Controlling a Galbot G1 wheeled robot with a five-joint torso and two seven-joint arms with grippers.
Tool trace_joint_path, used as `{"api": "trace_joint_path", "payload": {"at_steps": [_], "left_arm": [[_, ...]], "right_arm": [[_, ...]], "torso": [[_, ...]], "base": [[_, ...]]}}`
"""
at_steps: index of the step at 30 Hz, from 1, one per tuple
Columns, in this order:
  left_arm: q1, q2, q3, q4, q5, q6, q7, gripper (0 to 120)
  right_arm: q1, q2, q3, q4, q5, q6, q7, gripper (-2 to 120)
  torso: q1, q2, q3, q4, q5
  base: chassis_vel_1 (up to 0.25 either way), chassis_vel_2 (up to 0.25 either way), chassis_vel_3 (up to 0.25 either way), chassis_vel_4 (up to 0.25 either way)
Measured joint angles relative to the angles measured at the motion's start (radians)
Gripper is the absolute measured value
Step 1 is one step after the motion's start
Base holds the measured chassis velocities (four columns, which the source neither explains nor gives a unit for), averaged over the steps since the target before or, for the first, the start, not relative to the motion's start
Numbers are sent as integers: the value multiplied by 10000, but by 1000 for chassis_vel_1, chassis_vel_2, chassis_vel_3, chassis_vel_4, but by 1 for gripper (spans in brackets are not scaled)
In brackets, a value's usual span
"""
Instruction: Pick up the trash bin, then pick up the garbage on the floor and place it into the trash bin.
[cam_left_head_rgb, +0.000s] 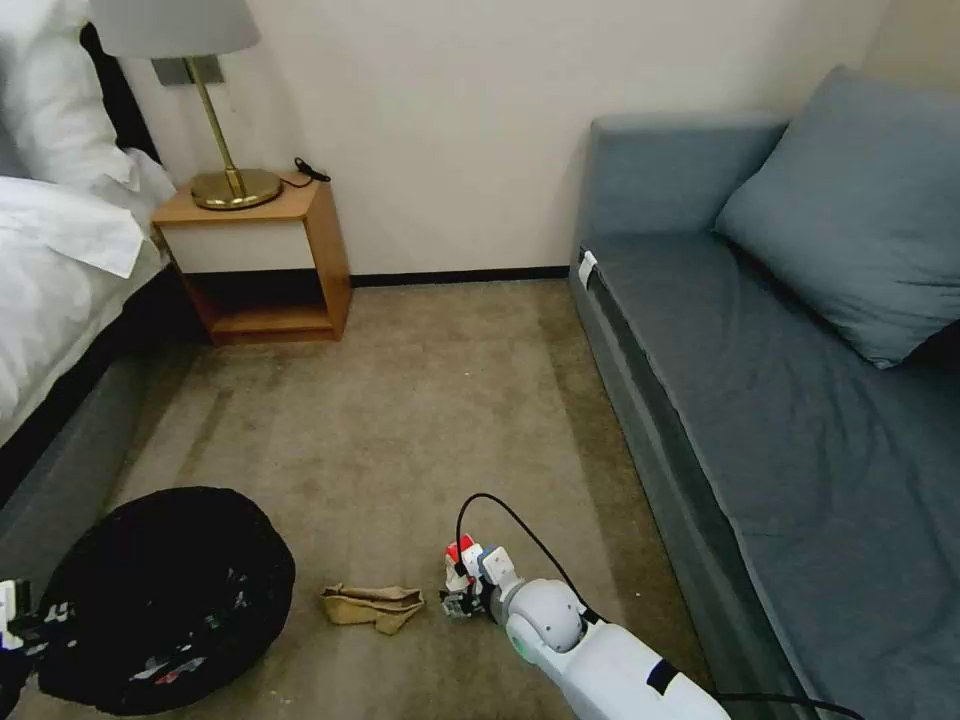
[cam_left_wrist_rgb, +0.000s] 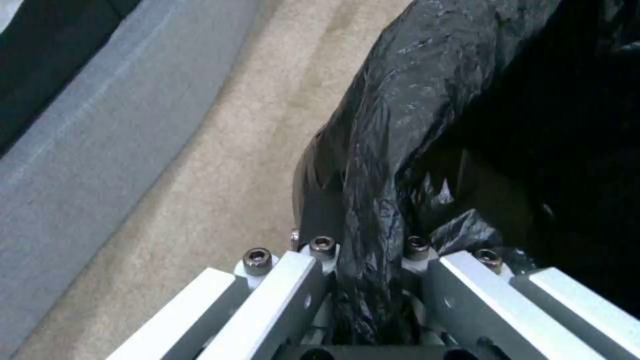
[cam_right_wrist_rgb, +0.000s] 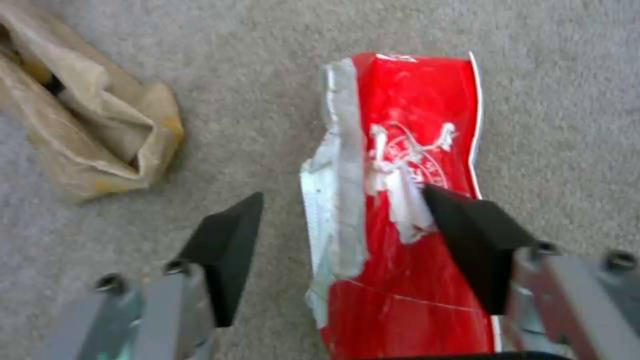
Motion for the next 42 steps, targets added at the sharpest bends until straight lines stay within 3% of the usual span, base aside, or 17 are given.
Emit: {"api": "trace_joint_path", "payload": {"at_steps": [12, 17, 18, 25, 32, 34, 42], "left_arm": [[-6, 14, 41, -24, 2, 0, 2, 3], [0, 14, 42, -24, 2, 0, 9, 3], [3, 12, 45, -24, 1, 0, 11, 3], [-5, -2, 54, -32, 2, 0, 12, 3], [-2, -14, 83, -55, 1, 0, 12, 3], [-7, -35, 137, -99, 2, 0, 12, 3], [4, -72, 174, -137, 13, 0, 7, 3]], "right_arm": [[59, 94, 53, -361, -304, 147, -100, 17], [59, 85, 69, -382, -330, 202, -152, 9], [30, 39, 123, -345, -332, 237, -159, 1], [-173, -174, 556, 400, 171, 351, -88, 0], [-370, -724, 989, 2212, 1060, 317, 46, 0], [-371, -1070, 1017, 3396, 1670, 291, 220, 0], [611, -1006, -310, 5643, 2776, 904, 533, 0]], "torso": [[0, 0, 0, 0, 1], [0, 0, 0, 0, 1], [0, 0, 0, 0, 1], [0, 0, 0, 1, 2], [0, 0, 0, 0, 1], [0, 0, 1, -1, 2], [0, 0, 0, 0, 0]], "base": [[0, 0, 0, 0], [0, 0, 0, 0], [0, 0, 0, 0], [0, 0, 0, 0], [0, 0, 0, 0], [0, 0, 0, 0], [0, 0, 0, 0]]}}
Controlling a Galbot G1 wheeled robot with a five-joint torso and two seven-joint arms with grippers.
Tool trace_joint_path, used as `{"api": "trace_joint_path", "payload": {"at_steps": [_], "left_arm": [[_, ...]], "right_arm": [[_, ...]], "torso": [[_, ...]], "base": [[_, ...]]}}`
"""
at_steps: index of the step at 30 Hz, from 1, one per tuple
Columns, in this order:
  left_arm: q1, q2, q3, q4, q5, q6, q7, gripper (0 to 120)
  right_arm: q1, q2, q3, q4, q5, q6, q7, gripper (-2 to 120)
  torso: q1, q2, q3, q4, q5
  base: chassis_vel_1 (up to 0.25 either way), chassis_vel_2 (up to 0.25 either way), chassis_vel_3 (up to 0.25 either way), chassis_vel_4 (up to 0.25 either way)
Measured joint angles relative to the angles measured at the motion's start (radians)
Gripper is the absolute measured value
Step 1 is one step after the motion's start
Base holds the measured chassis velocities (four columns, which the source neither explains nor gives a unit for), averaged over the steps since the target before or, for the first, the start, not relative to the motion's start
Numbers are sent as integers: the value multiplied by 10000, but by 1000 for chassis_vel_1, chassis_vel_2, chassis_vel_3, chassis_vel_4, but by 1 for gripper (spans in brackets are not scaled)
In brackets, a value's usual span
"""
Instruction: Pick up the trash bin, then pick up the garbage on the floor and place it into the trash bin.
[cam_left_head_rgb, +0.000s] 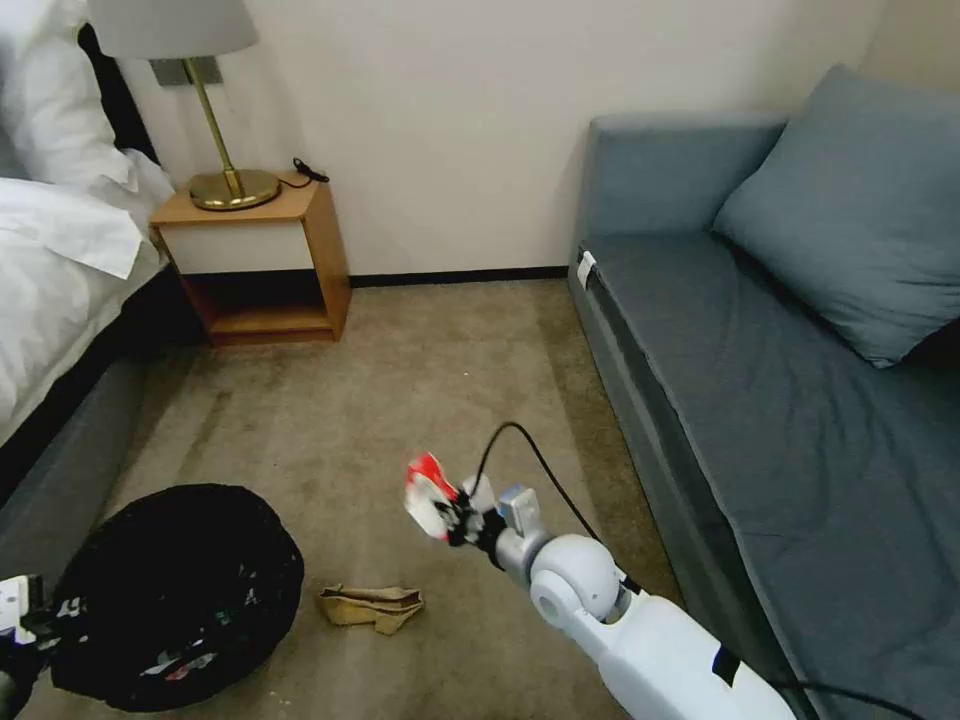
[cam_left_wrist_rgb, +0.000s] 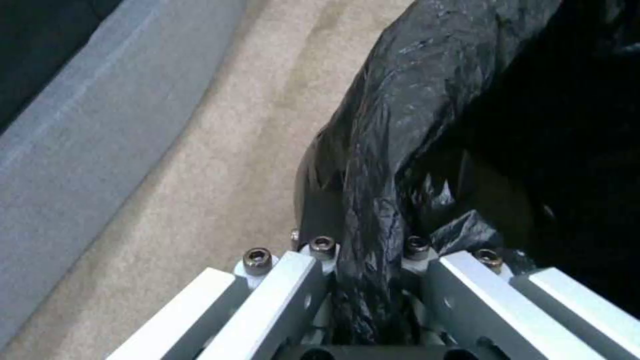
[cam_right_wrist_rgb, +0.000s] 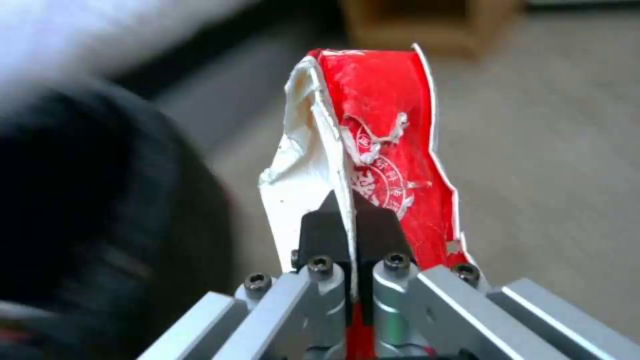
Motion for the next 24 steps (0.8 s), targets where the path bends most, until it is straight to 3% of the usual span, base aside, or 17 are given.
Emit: {"api": "trace_joint_path", "payload": {"at_steps": [5, 13, 20, 24], "left_arm": [[35, -43, -31, -45, 7, 0, -12, 3], [108, -97, -89, -111, 21, 0, -16, 3], [105, -50, -171, -146, 20, 0, -16, 3], [118, -72, -176, -147, 18, 0, -12, 3]], "right_arm": [[1245, 925, -1387, 218, 260, 445, 123, 0], [2551, 2800, -3228, -1641, -82, 988, 274, 0], [2627, 3250, -3632, -2345, -326, 1058, 262, 0], [2626, 3260, -3689, -2498, -383, 1025, 118, 17]], "torso": [[0, 0, 1, 0, -1], [0, 0, 1, 3, -3], [0, 0, 1, 1, -2], [0, 0, 0, 0, -2]], "base": [[0, 0, 0, 0], [0, 0, 0, 0], [0, 0, 0, 0], [0, 0, 0, 0]]}}
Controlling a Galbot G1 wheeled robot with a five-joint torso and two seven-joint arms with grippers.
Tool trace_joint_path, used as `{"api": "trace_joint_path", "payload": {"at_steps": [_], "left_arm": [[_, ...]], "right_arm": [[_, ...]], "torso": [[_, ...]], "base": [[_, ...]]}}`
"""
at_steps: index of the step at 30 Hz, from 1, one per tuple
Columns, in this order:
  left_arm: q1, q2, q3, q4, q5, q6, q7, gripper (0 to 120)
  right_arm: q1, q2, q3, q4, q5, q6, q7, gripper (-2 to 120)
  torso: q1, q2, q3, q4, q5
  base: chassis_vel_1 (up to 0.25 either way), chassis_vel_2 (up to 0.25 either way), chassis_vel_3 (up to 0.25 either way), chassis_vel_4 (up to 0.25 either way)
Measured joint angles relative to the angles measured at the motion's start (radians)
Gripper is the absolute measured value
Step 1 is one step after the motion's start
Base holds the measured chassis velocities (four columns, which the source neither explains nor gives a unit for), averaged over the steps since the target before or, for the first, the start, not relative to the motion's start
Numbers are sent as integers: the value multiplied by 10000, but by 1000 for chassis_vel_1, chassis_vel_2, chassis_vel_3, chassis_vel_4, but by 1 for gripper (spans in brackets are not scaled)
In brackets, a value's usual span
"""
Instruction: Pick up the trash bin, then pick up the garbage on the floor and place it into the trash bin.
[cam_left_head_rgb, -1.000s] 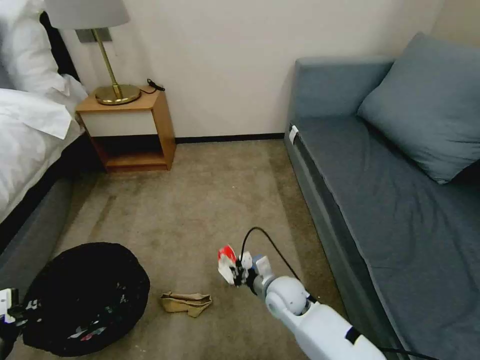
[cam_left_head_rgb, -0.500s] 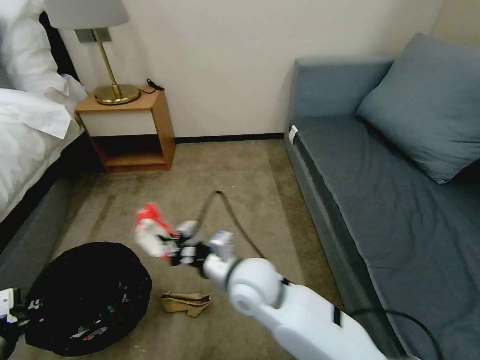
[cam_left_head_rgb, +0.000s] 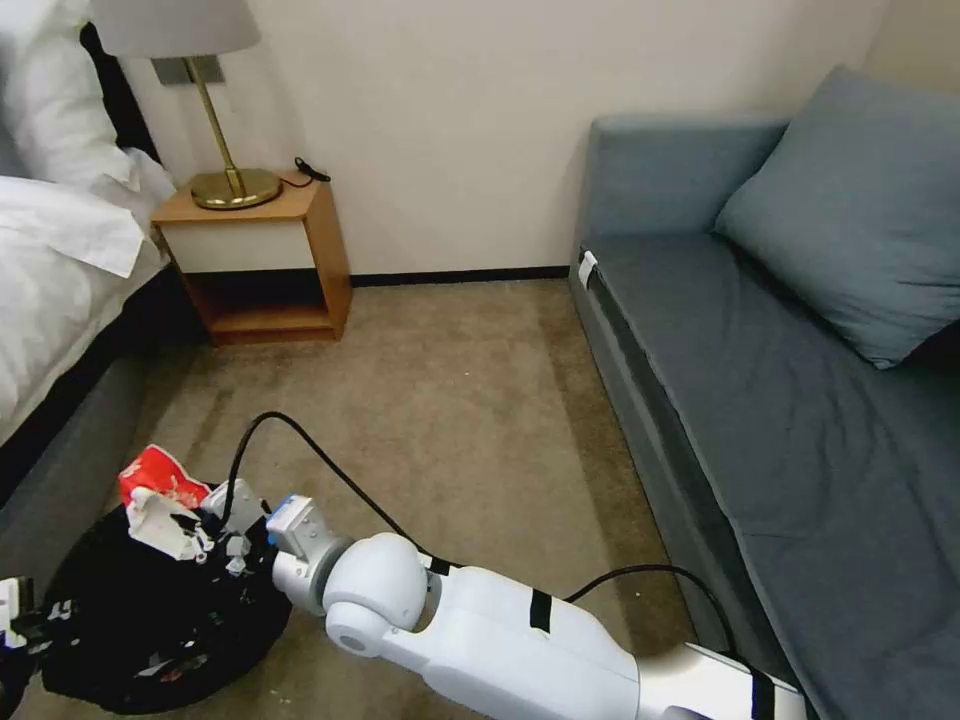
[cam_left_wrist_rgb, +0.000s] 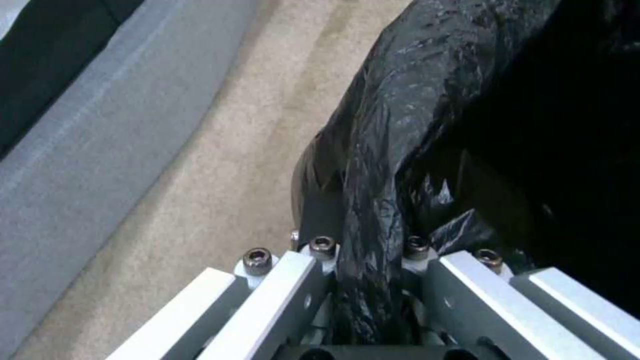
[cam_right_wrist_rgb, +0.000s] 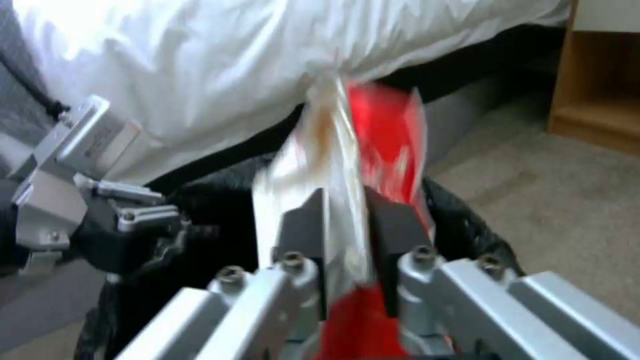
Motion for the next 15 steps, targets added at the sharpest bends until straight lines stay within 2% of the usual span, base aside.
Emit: {"api": "trace_joint_path", "payload": {"at_steps": [5, 7, 11, 12, 15], "left_arm": [[-9, 59, 15, 45, 0, 0, 16, 3], [-31, 81, 13, 55, -1, 0, 21, 3], [-78, 103, 4, 108, -7, 0, 24, 3], [-78, 103, 4, 108, -7, 0, 24, 3], [-99, 106, -18, 139, -22, 0, 24, 3]], "right_arm": [[-207, -115, -32, -2, -152, -42, -163, 36], [-253, -143, -47, 8, -201, -52, -192, 39], [-383, -231, 116, 269, -232, -73, -198, 57], [-383, -231, 116, 269, -232, -73, -198, 57], [-530, -645, 556, 878, -142, -104, -180, 71]], "torso": [[0, 0, 0, 0, 1], [0, 0, 0, -1, 1], [0, 0, 0, 0, 3], [0, 0, 0, 0, 3], [0, 0, 0, 1, 6]], "base": [[0, 0, 0, 0], [0, 0, 0, 0], [0, 0, 0, 0], [0, 0, 0, 0], [0, 0, 0, 0]]}}
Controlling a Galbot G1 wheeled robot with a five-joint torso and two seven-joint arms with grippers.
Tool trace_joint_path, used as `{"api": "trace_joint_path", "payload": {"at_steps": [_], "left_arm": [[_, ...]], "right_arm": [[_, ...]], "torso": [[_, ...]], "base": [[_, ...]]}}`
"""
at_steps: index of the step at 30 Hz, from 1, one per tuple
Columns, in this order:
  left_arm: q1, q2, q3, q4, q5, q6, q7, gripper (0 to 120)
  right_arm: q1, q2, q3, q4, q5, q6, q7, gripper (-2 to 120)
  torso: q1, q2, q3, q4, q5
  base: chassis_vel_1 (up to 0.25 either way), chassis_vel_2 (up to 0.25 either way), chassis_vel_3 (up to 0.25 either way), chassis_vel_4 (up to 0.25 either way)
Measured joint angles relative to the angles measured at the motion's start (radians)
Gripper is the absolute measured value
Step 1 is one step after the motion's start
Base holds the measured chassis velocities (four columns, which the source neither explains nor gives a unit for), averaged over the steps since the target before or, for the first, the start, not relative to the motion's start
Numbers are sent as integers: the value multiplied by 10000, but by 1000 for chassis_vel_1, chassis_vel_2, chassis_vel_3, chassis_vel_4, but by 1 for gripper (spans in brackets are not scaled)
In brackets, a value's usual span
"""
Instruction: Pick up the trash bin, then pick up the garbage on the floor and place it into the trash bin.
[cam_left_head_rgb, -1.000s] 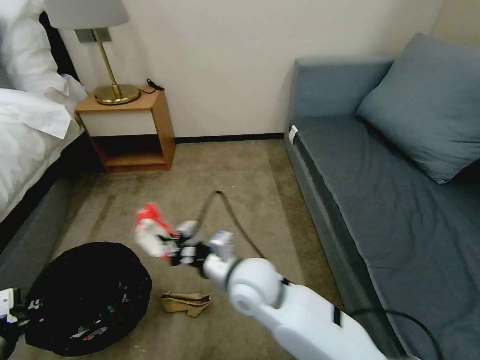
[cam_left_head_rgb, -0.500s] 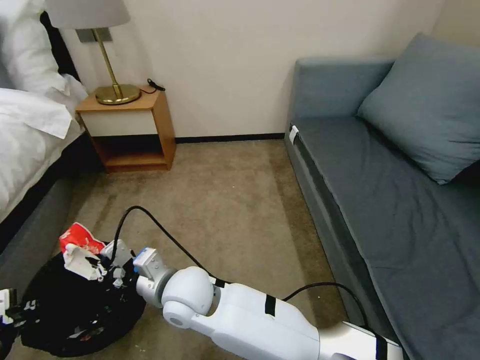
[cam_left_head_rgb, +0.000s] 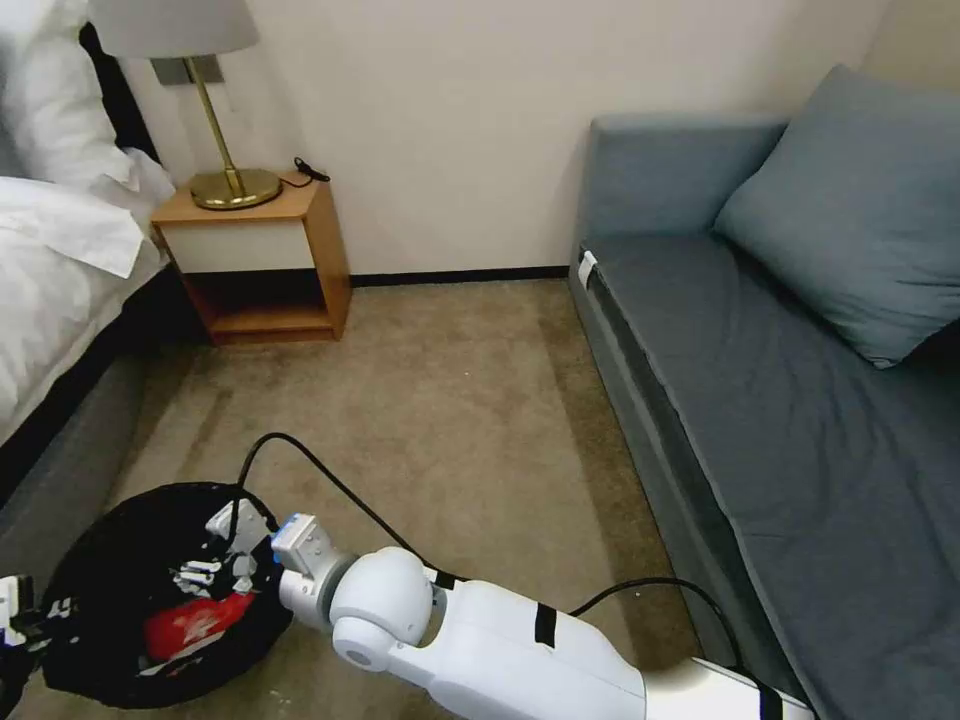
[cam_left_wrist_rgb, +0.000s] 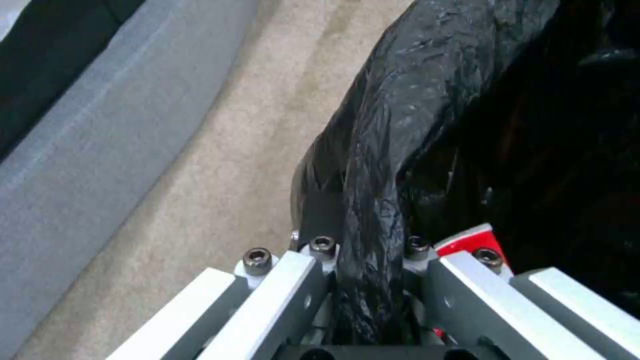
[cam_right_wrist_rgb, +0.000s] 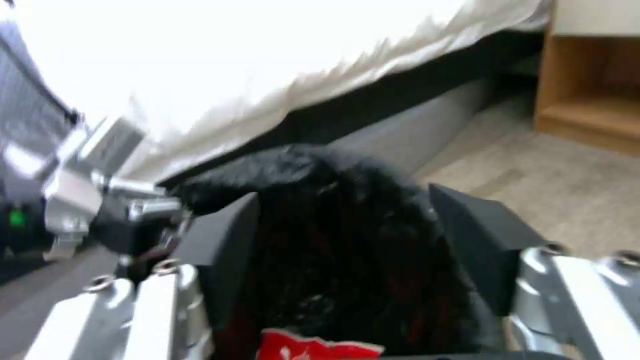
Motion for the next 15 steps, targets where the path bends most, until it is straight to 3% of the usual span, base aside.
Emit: {"api": "trace_joint_path", "payload": {"at_steps": [2, 7, 9, 12, 15], "left_arm": [[-4, 6, -6, 1, -5, 0, 0, 3], [1, 60, -79, -61, -15, 0, -6, 3], [8, 67, -98, -71, -16, 0, -9, 3], [17, 121, -192, -78, -87, 0, -2, 3], [-112, 196, -223, 84, -95, 0, -7, 3]], "right_arm": [[-80, -244, 182, 247, 55, -21, -8, 76], [-750, -2248, 1281, 1532, 101, -143, -332, 96], [-854, -2506, 1389, 1624, 76, -164, -385, 98], [-1470, -3581, 2008, 1777, -296, -146, -717, 100], [-1762, -3975, 2156, 1468, -536, -203, -869, 100]], "torso": [[0, 0, 0, -1, 0], [0, 0, 0, -3, 0], [0, 0, 0, -5, 2], [0, 0, 0, -3, 0], [0, 0, -1, -4, 2]], "base": [[0, 0, 0, 0], [0, 0, 0, 0], [0, 0, 0, 0], [0, 0, 0, 0], [0, 0, 0, 0]]}}
